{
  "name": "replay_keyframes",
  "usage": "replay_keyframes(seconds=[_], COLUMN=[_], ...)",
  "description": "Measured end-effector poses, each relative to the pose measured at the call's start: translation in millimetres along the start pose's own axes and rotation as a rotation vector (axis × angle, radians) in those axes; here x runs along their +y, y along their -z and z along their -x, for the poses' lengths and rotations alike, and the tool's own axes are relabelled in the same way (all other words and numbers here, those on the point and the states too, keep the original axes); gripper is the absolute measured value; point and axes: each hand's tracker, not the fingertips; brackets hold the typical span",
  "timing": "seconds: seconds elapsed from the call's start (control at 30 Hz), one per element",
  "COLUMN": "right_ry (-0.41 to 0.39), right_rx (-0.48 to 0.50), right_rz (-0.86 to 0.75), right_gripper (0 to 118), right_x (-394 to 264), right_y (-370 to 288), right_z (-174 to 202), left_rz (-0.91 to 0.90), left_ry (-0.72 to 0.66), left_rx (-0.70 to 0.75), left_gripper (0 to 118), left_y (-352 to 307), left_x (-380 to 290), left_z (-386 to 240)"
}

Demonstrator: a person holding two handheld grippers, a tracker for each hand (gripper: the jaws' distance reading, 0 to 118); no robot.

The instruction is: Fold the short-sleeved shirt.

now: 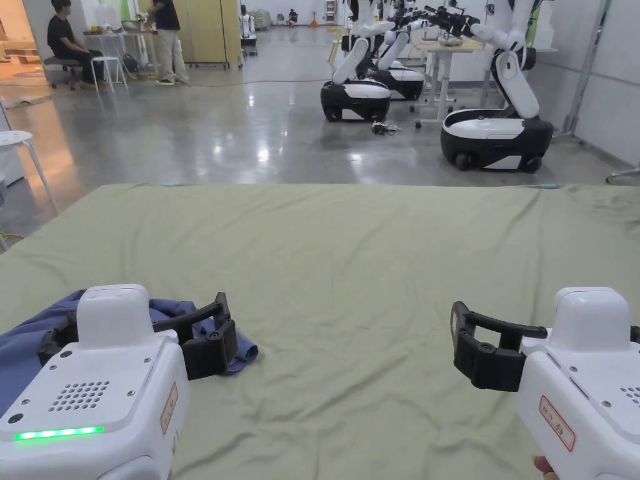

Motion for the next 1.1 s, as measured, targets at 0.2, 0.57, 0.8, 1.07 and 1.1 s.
replay_keyframes(seconds=[0.2,0.57,0.8,1.07,1.1], right_ry=[-0.024,-0.023,-0.049,-0.08,-0.082], right_rx=[-0.015,-0.048,0.0,0.223,0.262], right_rz=[-0.001,-0.013,0.027,-0.007,-0.007], right_gripper=[49,1,1,1,1], right_x=[-2,1,-2,7,8], right_y=[-1,-4,6,29,31], right_z=[2,1,15,86,97], left_rz=[0.017,0.024,0.034,0.038,0.042], left_ry=[0.0,0.026,0.038,0.028,0.022], left_rx=[-0.026,-0.115,-0.049,0.166,0.192], left_gripper=[23,0,0,0,0], left_y=[-3,-3,-11,-46,-51], left_x=[7,6,4,0,0], left_z=[0,-9,6,76,87])
